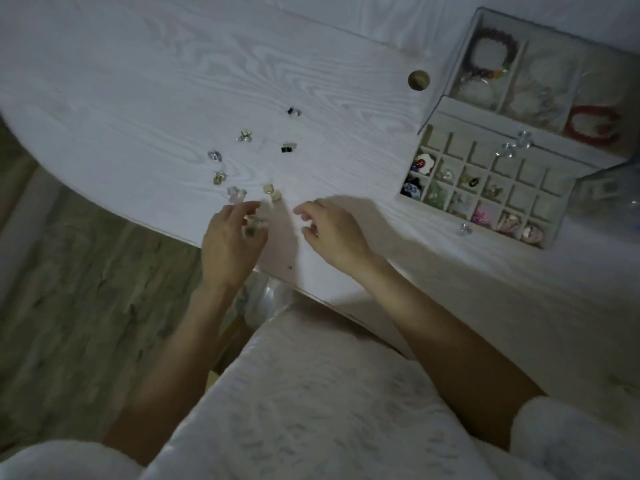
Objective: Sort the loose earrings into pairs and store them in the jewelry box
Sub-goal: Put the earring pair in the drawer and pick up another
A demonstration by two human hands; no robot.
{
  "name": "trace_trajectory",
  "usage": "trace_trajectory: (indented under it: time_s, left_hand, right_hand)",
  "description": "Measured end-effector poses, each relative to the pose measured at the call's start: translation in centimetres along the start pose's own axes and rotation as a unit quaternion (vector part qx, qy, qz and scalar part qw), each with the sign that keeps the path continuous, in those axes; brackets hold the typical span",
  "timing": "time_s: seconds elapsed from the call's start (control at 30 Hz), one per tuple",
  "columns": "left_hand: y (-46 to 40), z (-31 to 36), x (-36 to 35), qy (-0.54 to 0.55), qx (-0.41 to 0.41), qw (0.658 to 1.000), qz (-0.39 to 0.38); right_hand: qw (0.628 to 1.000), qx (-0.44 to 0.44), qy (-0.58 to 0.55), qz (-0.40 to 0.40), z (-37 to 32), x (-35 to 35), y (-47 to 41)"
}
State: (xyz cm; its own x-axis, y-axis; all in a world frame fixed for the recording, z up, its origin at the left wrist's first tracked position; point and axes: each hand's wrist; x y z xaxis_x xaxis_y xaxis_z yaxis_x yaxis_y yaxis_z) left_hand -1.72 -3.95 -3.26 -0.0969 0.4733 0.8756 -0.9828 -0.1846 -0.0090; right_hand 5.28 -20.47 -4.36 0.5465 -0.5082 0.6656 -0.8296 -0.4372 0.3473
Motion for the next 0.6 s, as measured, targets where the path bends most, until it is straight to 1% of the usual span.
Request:
trace_trajectory:
  time_s: [0.07,0.13,0.2,0.3,0.37,0.47,0.6]
  left_hand:
    - [0.7,-1.3,-0.1,0.006,0.033,0.999,-0.009]
    - [1.1,-1.8,-0.3,0.016,0.045,0.999,-0.005]
    - [1.4,-1.9,-0.5,0.031,0.044,0.998,0.019]
    - [1.4,-2.3,-0.8,0.07,0.087,0.993,0.044]
    - [1.3,-2.9,-1.1,0.082,0.094,0.991,0.053]
    - [1.2,-3.3,-1.5,0.09,0.07,0.993,0.042]
    - [0.8,-3.1,-2.0,0.058,0.026,0.998,0.01]
  right_hand:
    - [0.999,0.026,0.027,-0.011,-1.3,-1.3,-0.9]
    - [0.997,0.052,0.057,-0.018,-2.8,-2.4,-1.8]
    - [0.993,0.07,0.083,-0.039,-4.0,-3.4,-2.7]
    - [0.984,0.103,0.125,-0.079,-5.1,-4.2,-3.9]
    - [0.98,0.114,0.142,-0.081,-5.2,-4.1,-4.4]
    - [0.983,0.108,0.133,-0.06,-4.6,-4.0,-3.9]
    - [0.988,0.092,0.124,-0.014,-2.4,-3.2,-1.8]
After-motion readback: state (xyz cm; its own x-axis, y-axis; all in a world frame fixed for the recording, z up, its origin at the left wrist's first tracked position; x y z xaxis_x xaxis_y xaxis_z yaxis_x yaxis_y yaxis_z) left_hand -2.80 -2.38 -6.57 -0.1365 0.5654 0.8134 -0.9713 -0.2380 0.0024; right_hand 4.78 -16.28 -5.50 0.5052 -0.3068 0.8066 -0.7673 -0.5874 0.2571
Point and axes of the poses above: each hand's wrist, its own y-axis away from the middle knuckle, its own x-axis out of the back of the hand, z = x × y, and after that the axes turned 12 degrees about -x, right-handed
